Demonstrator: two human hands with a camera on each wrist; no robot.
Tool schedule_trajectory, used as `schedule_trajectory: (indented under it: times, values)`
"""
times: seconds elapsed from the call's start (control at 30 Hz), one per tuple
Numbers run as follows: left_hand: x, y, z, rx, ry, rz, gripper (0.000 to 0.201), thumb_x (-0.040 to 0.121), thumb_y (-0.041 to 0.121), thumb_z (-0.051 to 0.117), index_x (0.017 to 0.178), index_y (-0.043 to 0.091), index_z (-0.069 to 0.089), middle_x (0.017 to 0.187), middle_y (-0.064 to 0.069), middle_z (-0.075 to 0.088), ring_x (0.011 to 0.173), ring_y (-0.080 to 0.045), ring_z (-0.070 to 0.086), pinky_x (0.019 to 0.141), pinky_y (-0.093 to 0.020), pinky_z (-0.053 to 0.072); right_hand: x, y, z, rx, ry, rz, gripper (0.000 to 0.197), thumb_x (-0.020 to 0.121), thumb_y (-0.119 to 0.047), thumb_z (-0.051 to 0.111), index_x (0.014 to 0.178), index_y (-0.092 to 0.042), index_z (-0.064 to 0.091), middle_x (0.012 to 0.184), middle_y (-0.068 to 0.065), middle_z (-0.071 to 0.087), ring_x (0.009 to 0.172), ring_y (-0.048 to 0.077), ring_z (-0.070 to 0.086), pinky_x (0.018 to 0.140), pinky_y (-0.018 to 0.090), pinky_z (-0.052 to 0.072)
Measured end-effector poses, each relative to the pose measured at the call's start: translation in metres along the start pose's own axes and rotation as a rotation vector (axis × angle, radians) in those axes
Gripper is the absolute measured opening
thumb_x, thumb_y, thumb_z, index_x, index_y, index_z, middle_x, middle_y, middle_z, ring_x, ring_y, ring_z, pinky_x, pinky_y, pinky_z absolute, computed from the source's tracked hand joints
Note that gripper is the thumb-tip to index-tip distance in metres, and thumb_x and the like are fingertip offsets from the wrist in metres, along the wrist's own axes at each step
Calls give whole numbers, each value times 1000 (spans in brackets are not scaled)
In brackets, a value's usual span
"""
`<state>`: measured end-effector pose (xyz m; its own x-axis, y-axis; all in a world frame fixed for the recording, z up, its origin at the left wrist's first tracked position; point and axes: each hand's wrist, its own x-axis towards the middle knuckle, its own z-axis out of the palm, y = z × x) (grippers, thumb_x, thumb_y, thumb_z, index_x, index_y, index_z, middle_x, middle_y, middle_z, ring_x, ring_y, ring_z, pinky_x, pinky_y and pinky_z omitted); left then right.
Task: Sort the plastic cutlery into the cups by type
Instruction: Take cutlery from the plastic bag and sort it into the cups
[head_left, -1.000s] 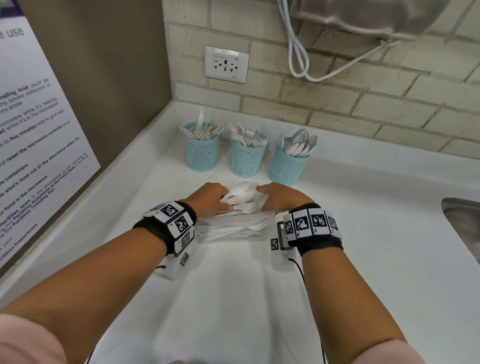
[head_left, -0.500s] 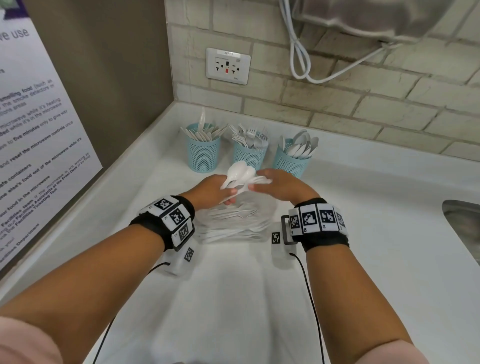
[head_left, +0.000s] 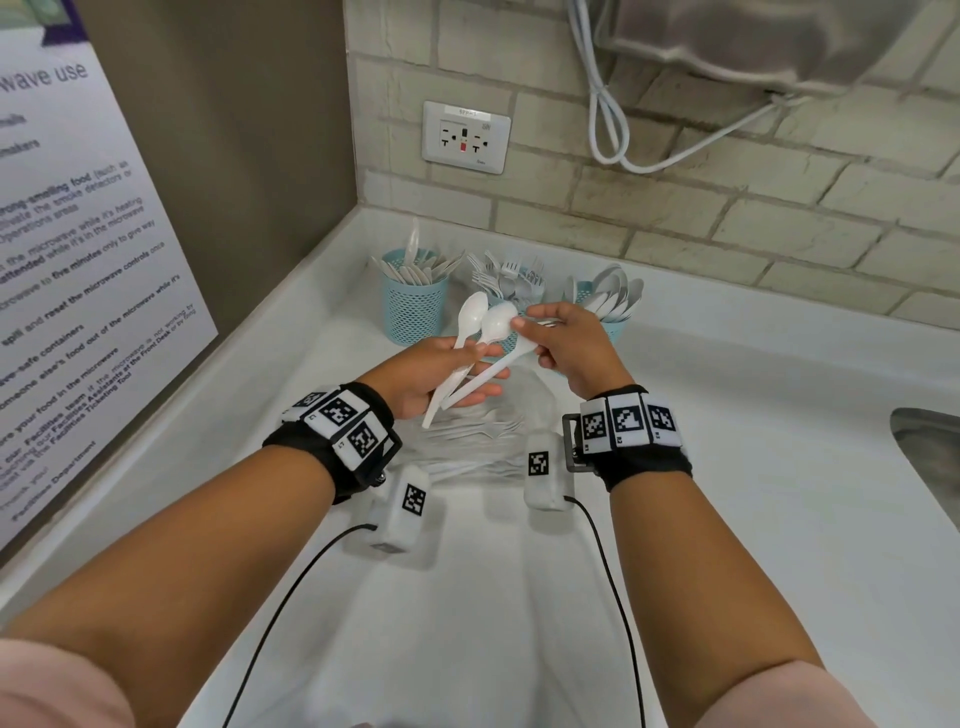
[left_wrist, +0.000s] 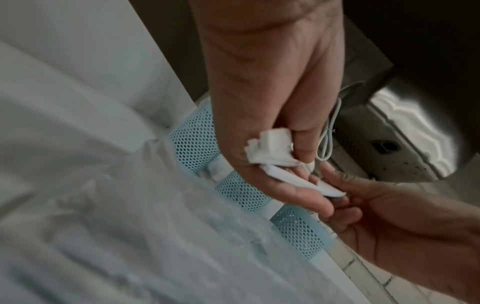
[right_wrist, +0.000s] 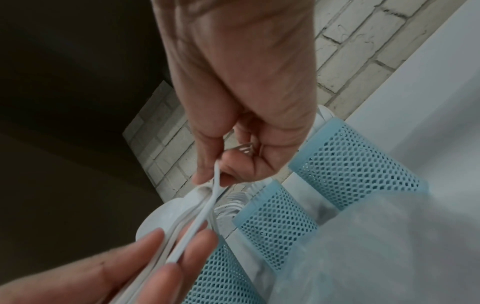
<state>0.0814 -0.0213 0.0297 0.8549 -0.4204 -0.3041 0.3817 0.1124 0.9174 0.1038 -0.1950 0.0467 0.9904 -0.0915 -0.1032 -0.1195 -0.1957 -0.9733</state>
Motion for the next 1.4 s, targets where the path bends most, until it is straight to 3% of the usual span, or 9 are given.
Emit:
schedule_trajectory:
  times: [0.33, 0.5, 0.7, 0.77, 0.9, 1.07, 1.17, 1.27, 1.4]
  values:
    - [-2, -3, 1, -125, 41, 33, 18, 95, 8, 51, 108, 12, 61, 102, -11, 68, 76, -14, 72, 60, -21, 57, 1, 3, 1, 99, 17, 64, 33, 82, -14, 71, 110, -15, 53, 79, -3, 59, 62, 8, 51, 53, 18, 41]
    - [-1, -5, 1, -136, 90, 45, 15, 94, 9, 53, 106, 12, 61, 99, -10, 68, 72, -15, 72, 60, -21, 57, 1, 0, 3, 96, 44, 25, 33, 87, -14, 66, 117, -10, 55, 78, -3, 59, 57, 6, 51, 45, 14, 39]
    - [-1, -4, -3, -177, 131, 37, 11, 95, 15, 51, 99, 18, 61, 95, -5, 69, 69, -12, 72, 59, -19, 56, 10, -32, -11, 249, 353, -188, 34, 88, -6, 62, 120, -3, 52, 79, 4, 58, 53, 8, 51, 44, 14, 41]
    - [0, -4, -5, -191, 160, 41, 11, 95, 16, 52, 97, 19, 62, 93, -4, 69, 68, -10, 71, 58, -18, 56, 16, -45, -16, 244, 492, -301, 32, 89, -8, 61, 120, -6, 52, 87, 6, 60, 57, 11, 53, 49, 20, 47]
    - [3, -5, -6, -231, 202, 40, 11, 94, 19, 53, 98, 21, 64, 82, 1, 72, 57, -3, 66, 47, -13, 49, 31, -52, -13, 76, 616, -438, 26, 91, -18, 57, 117, -18, 54, 85, -7, 61, 69, 18, 64, 71, 38, 56]
    - [4, -6, -8, -227, 233, 33, 15, 96, 25, 51, 100, 18, 64, 87, 2, 66, 46, 0, 49, 40, -9, 38, 50, -34, 7, -222, 470, -436, 27, 93, -17, 53, 120, -14, 56, 83, 1, 60, 79, 29, 67, 77, 43, 55]
    - [4, -6, -10, -223, 228, 11, 22, 97, 29, 49, 105, 16, 64, 87, 1, 66, 47, -1, 45, 40, -10, 37, 58, -24, 13, -428, 344, -425, 30, 95, -14, 49, 122, -13, 61, 98, 10, 69, 91, 28, 66, 86, 32, 51]
    - [3, -6, -11, -242, 212, -13, 22, 97, 26, 48, 106, 13, 63, 88, 0, 67, 50, -2, 47, 39, -12, 37, 61, -16, 17, -634, 201, -399, 35, 94, -6, 44, 122, -14, 63, 117, 9, 67, 105, 25, 63, 88, 22, 43]
    - [2, -6, -10, -247, 193, 13, 22, 98, 18, 48, 110, 5, 61, 92, -2, 68, 53, -2, 56, 45, -12, 44, 59, -21, 21, -778, 113, -434, 31, 95, -11, 43, 117, -10, 66, 112, 16, 68, 104, 32, 62, 89, 31, 48]
